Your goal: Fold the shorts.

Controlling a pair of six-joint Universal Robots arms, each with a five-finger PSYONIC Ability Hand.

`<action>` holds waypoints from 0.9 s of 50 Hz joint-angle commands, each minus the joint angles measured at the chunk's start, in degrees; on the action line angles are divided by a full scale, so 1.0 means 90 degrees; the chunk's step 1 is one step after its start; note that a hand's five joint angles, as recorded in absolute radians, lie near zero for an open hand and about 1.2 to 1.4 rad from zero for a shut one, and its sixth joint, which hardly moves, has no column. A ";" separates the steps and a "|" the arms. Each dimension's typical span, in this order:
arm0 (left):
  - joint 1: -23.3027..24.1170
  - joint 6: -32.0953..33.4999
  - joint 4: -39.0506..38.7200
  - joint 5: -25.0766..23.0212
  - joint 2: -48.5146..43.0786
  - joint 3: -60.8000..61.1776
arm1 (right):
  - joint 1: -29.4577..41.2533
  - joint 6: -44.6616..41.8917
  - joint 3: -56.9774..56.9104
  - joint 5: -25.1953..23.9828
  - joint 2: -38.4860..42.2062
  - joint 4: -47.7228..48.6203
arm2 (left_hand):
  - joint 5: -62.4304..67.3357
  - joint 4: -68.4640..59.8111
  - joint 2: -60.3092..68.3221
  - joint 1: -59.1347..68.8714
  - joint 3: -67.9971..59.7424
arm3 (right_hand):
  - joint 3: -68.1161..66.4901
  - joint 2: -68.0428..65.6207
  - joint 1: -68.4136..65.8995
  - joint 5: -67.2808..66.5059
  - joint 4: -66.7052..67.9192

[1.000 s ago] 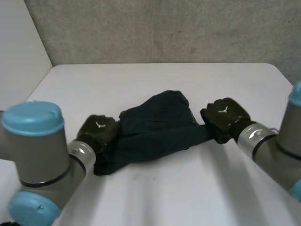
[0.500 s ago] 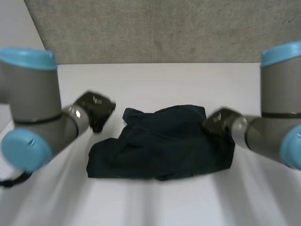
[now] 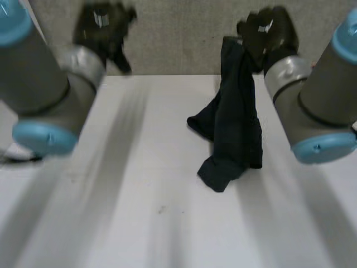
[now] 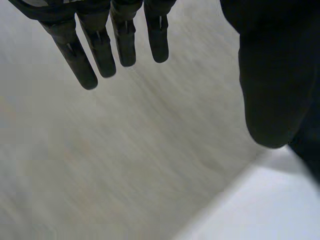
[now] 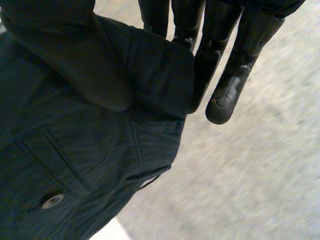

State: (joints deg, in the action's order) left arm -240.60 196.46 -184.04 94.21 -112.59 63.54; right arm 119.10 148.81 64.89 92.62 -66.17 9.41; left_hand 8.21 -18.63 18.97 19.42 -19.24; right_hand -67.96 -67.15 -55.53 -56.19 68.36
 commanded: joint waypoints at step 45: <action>0.2230 -0.5178 0.1718 -0.0155 -0.2587 -0.0369 | 0.1493 -0.0480 -0.0208 0.1417 -0.0578 -0.0509 | 0.0064 -0.0018 -0.0020 -0.0071 0.0050 | -0.1338 -0.1428 -0.2719 -0.1535 0.1293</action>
State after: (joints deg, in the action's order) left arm -222.46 151.55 -168.71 92.15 -132.36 63.69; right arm 131.97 144.36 63.02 104.67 -71.09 4.97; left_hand 7.85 -18.15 18.24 19.42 -19.17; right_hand -68.00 -67.15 -55.53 -56.19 68.38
